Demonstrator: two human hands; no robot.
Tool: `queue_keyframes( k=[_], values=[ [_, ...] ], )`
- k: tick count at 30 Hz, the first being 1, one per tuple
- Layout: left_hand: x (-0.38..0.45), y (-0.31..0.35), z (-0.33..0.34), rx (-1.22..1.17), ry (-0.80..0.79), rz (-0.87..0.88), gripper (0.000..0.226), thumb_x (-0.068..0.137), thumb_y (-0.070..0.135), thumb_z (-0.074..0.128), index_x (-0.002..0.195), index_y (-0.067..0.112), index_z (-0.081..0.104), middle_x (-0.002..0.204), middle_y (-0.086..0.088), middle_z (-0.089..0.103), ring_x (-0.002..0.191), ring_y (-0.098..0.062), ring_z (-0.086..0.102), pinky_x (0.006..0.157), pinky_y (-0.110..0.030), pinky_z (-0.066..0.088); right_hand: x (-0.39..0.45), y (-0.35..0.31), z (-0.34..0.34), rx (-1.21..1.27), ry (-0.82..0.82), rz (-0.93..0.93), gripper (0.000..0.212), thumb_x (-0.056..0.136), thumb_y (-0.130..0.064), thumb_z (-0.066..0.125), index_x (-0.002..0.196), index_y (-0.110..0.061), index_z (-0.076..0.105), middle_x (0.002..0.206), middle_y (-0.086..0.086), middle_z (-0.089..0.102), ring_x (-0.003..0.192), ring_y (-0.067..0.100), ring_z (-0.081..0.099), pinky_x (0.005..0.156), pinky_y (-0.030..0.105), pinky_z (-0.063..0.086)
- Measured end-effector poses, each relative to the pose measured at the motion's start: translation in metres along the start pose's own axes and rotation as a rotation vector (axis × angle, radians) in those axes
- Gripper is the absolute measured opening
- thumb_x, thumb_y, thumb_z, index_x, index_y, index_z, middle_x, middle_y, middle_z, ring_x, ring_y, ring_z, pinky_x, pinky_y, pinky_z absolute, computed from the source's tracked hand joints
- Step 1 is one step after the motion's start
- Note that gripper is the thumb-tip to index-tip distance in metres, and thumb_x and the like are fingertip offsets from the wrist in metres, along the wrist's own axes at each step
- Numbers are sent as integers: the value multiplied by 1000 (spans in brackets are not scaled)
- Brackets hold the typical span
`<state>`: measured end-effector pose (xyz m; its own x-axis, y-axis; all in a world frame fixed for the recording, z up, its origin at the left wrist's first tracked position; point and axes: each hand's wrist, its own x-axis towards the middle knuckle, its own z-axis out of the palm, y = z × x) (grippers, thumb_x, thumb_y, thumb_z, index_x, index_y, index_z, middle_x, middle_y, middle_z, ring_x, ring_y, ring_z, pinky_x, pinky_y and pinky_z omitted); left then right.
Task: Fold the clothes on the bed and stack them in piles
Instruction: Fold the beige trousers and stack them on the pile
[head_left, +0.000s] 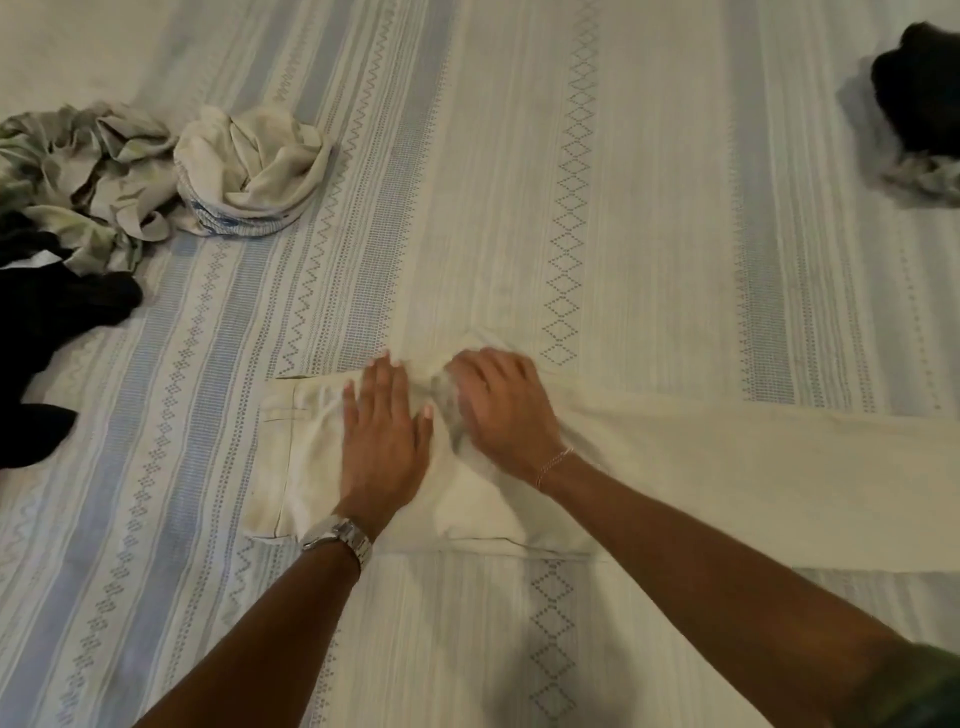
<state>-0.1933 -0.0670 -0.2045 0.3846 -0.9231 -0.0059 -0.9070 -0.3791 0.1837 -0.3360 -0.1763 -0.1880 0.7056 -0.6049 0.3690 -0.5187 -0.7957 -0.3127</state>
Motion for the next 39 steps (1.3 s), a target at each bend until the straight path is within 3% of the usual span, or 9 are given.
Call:
queue_keyframes(
  k=[4, 8, 14, 19, 22, 25, 32, 36, 39],
  values=[
    [-31, 60, 10, -31, -48, 218, 55, 100, 26, 31, 146, -2, 42, 155, -25, 40, 143, -38, 39, 119, -59, 28, -71, 1, 0, -27, -268, 56, 48, 98, -27, 51, 141, -5, 54, 147, 11, 55, 136, 26, 49, 115, 43, 37],
    [-41, 49, 31, 18, -240, 150, 86, 96, 64, 32, 161, 10, 16, 170, -12, 4, 156, -30, 9, 123, -59, 15, -116, 35, -15, -77, -494, 69, 64, 108, -53, 25, 162, -19, 24, 170, 3, 15, 158, 22, 8, 126, 48, 12],
    [-31, 60, 23, 192, -347, 56, 128, 64, 102, 31, 162, 28, -9, 168, -3, -23, 155, -31, -16, 109, -80, 1, -176, 124, -72, -192, -483, 349, 74, 101, -69, 27, 163, -28, 19, 171, -2, 9, 158, 23, 6, 125, 56, 9],
    [-31, 120, 24, 246, -303, -153, 114, 77, 91, 18, 163, 18, 2, 168, -18, -4, 154, -42, -6, 108, -82, 2, -215, 186, -112, -249, -459, 534, 78, 101, -69, 22, 164, -25, 9, 171, 2, 3, 158, 24, -2, 125, 56, 0],
    [-39, 204, 41, 171, -295, 3, 94, 92, 71, 17, 161, 8, 10, 167, -25, 0, 153, -45, 4, 113, -75, 12, -210, 176, -109, -156, -472, 381, 80, 103, -63, 26, 163, -12, 11, 171, 11, 3, 158, 26, -4, 125, 57, 4],
    [-52, 269, 66, 61, -286, 162, 78, 99, 59, 22, 162, 19, 1, 168, -17, -9, 155, -42, -5, 114, -73, 17, -219, 179, -109, -107, -484, 246, 70, 107, -56, 21, 163, -16, 12, 171, 2, 7, 158, 17, -4, 126, 53, 7],
    [-46, 274, 65, 127, -325, 66, 97, 79, 93, 28, 158, 48, -8, 168, 13, -18, 155, -22, -16, 102, -86, 6, -282, 285, -165, -171, -462, 406, 67, 107, -57, 25, 164, -23, 14, 171, -5, 9, 158, 16, 5, 127, 49, 6],
    [-49, 315, 72, 102, -298, -69, 97, 88, 85, 17, 161, 28, -12, 168, -5, -18, 156, -31, -12, 108, -83, 13, -295, 303, -179, -182, -440, 498, 69, 107, -55, 27, 164, -21, 9, 171, 0, 6, 158, 19, 2, 127, 48, -1],
    [-57, 368, 88, 65, -288, 63, 85, 97, 70, 6, 162, 17, -4, 168, -15, -14, 156, -32, -8, 115, -72, 17, -298, 305, -182, -140, -466, 410, 68, 107, -55, 24, 164, -21, 8, 171, 1, 1, 158, 19, -3, 127, 51, -1]
  ],
)
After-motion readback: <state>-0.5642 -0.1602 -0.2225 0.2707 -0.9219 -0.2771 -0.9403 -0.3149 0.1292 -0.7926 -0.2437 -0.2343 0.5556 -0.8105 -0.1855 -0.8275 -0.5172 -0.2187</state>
